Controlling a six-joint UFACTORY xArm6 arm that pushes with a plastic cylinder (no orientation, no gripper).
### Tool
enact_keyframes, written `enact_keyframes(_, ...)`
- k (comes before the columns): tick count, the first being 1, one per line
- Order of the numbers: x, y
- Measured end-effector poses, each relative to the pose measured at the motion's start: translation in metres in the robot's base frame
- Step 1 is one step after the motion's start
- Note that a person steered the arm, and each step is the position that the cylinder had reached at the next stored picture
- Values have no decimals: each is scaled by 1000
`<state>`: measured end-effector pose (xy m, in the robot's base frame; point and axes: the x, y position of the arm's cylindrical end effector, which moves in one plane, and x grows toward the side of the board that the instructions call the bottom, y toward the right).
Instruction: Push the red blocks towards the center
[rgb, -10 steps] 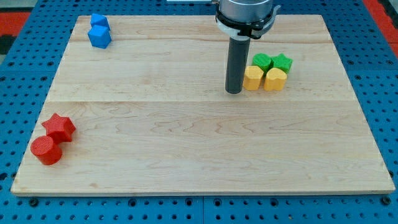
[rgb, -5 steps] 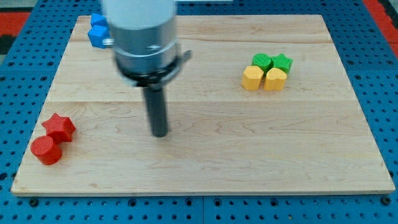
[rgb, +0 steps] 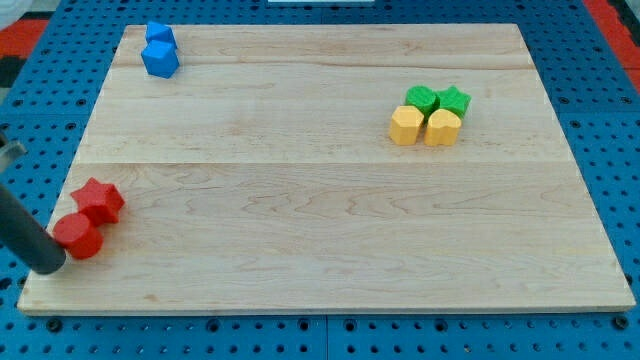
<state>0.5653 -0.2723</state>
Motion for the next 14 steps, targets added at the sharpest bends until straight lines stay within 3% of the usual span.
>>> enact_keyframes(3, -58, 7)
enact_keyframes(5, -38, -32)
enact_keyframes(8, -8, 34)
enact_keyframes(14, -129, 45)
